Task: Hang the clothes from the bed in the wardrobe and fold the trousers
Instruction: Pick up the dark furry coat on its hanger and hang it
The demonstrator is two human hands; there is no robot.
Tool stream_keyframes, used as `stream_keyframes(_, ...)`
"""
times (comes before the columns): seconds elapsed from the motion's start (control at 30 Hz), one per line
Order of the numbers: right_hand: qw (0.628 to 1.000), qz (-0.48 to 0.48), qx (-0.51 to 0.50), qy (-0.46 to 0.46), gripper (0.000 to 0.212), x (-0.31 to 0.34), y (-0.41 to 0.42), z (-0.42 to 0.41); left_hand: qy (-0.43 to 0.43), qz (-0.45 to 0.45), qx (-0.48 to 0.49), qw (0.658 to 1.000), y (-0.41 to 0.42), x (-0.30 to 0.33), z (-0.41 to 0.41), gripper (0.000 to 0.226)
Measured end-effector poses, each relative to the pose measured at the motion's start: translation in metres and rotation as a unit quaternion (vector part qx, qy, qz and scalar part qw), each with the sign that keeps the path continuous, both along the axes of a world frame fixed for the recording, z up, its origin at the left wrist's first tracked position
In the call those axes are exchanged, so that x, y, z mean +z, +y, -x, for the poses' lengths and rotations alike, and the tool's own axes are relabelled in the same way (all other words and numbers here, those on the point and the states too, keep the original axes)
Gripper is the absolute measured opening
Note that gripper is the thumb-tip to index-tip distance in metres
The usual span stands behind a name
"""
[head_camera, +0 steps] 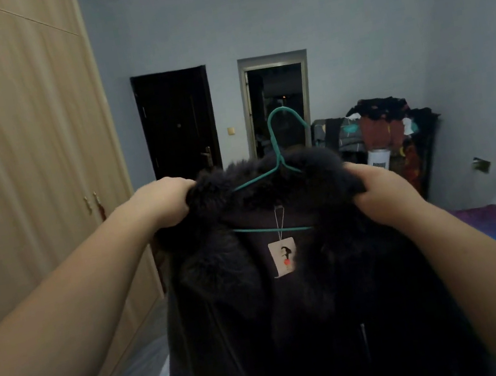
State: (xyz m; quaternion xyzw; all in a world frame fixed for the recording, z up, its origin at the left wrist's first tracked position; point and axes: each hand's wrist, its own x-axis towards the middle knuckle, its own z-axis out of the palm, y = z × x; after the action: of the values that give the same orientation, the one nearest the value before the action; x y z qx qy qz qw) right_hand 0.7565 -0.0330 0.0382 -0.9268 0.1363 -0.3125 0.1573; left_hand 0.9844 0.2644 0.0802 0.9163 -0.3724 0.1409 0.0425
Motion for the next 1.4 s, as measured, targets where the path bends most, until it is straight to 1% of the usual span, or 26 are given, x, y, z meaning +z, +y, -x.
stream_keyframes(0.07, 0.999, 0.024, -0.019, 0.011, 0.056, 0.003, 0.003, 0.0, 0.002, 0.022, 0.033, 0.999, -0.006, -0.001, -0.002, 0.038)
stream_keyframes(0.13, 0.999, 0.034, -0.022, 0.025, 0.058, 0.004, 0.004, 0.001, 0.071, 0.106, 0.016, 0.992, -0.015, -0.003, -0.001, 0.031)
stream_keyframes(0.17, 0.999, 0.032, -0.019, 0.033, 0.058, 0.004, 0.004, 0.002, 0.121, 0.17, 0.004, 0.978, -0.021, -0.004, 0.0, 0.024)
stream_keyframes(0.2, 0.998, 0.034, -0.013, 0.049, 0.058, 0.003, 0.004, 0.003, 0.165, 0.238, -0.013, 0.957, -0.026, -0.005, 0.003, 0.016)
stream_keyframes(0.27, 0.992, 0.06, -0.005, 0.112, 0.061, 0.0, 0.008, 0.003, 0.239, 0.348, -0.069, 0.904, -0.037, -0.002, 0.011, 0.012)
stream_keyframes(0.33, 0.985, 0.067, 0.0, 0.162, 0.064, -0.007, 0.013, 0.001, 0.301, 0.411, -0.128, 0.851, -0.049, 0.007, 0.021, 0.015)
stream_keyframes(0.37, 0.986, 0.045, 0.005, 0.161, 0.065, -0.011, 0.014, 0.002, 0.332, 0.435, -0.148, 0.824, -0.054, 0.013, 0.026, 0.015)
stream_keyframes(0.43, 0.994, -0.007, 0.005, 0.111, 0.065, -0.017, 0.011, 0.006, 0.394, 0.462, -0.172, 0.776, -0.061, 0.022, 0.03, 0.013)
stream_keyframes(0.47, 0.997, -0.026, 0.003, 0.074, 0.063, -0.018, 0.008, 0.01, 0.414, 0.455, -0.176, 0.768, -0.063, 0.026, 0.03, 0.011)
stream_keyframes(0.5, 0.998, -0.045, -0.002, 0.036, 0.061, -0.018, 0.005, 0.014, 0.415, 0.429, -0.17, 0.785, -0.065, 0.028, 0.027, 0.009)
stream_keyframes(0.53, 0.998, -0.063, -0.008, 0.001, 0.058, -0.017, 0.003, 0.019, 0.404, 0.377, -0.155, 0.819, -0.067, 0.028, 0.024, 0.008)
stream_keyframes(0.57, 0.997, -0.072, -0.016, -0.024, 0.055, -0.016, 0.001, 0.022, 0.378, 0.305, -0.139, 0.863, -0.07, 0.028, 0.02, 0.017)
stream_keyframes(0.63, 0.995, -0.075, -0.035, -0.052, 0.054, -0.011, 0.0, 0.026, 0.255, 0.17, -0.087, 0.948, -0.076, 0.028, 0.018, 0.048)
stream_keyframes(0.67, 0.994, -0.076, -0.043, -0.059, 0.054, -0.01, -0.001, 0.027, 0.183, 0.15, -0.075, 0.969, -0.079, 0.03, 0.017, 0.058)
stream_keyframes(0.7, 0.993, -0.078, -0.05, -0.067, 0.051, -0.008, -0.003, 0.027, 0.152, 0.164, -0.096, 0.97, -0.08, 0.031, 0.019, 0.061)
stream_keyframes(0.77, 0.991, -0.083, -0.061, -0.088, 0.051, -0.004, -0.008, 0.028, 0.141, 0.203, -0.194, 0.949, -0.076, 0.03, 0.02, 0.053)
stream_keyframes(0.8, 0.99, -0.08, -0.064, -0.096, 0.052, -0.003, -0.011, 0.03, 0.146, 0.181, -0.229, 0.945, -0.073, 0.029, 0.021, 0.052)
stream_keyframes(0.83, 0.99, -0.077, -0.063, -0.105, 0.05, 0.0, -0.014, 0.031, 0.136, 0.135, -0.239, 0.952, -0.07, 0.028, 0.022, 0.057)
stream_keyframes(0.9, 0.99, -0.065, -0.056, -0.109, 0.042, 0.008, -0.021, 0.03, 0.084, 0.083, -0.238, 0.964, -0.068, 0.026, 0.024, 0.064)
stream_keyframes(0.97, 0.993, -0.063, -0.033, -0.099, 0.033, 0.021, -0.026, 0.027, 0.061, 0.127, -0.245, 0.959, -0.069, 0.028, 0.02, 0.048)
stream_keyframes(1.0, 0.993, -0.065, -0.017, -0.094, 0.035, 0.028, -0.028, 0.025, 0.057, 0.163, -0.25, 0.953, -0.069, 0.032, 0.017, 0.038)
stream_keyframes(1.1, 0.993, -0.066, 0.015, -0.093, 0.027, 0.045, -0.031, 0.025, 0.006, 0.225, -0.24, 0.944, -0.067, 0.052, 0.011, 0.028)
stream_keyframes(1.2, 0.99, -0.084, 0.013, -0.109, 0.04, 0.052, -0.036, 0.023, -0.013, 0.266, -0.214, 0.94, -0.066, 0.079, 0.013, 0.027)
stream_keyframes(1.27, 0.984, -0.076, 0.013, -0.162, 0.047, 0.053, -0.033, 0.019, -0.033, 0.295, -0.195, 0.935, -0.067, 0.095, 0.021, 0.031)
stream_keyframes(1.33, 0.97, -0.013, -0.051, -0.236, 0.058, 0.052, -0.033, 0.012, -0.044, 0.313, -0.176, 0.932, -0.067, 0.107, 0.029, 0.044)
stream_keyframes(1.4, 0.94, 0.026, -0.127, -0.315, 0.063, 0.052, -0.023, 0.008, -0.025, 0.313, -0.176, 0.933, -0.069, 0.114, 0.032, 0.043)
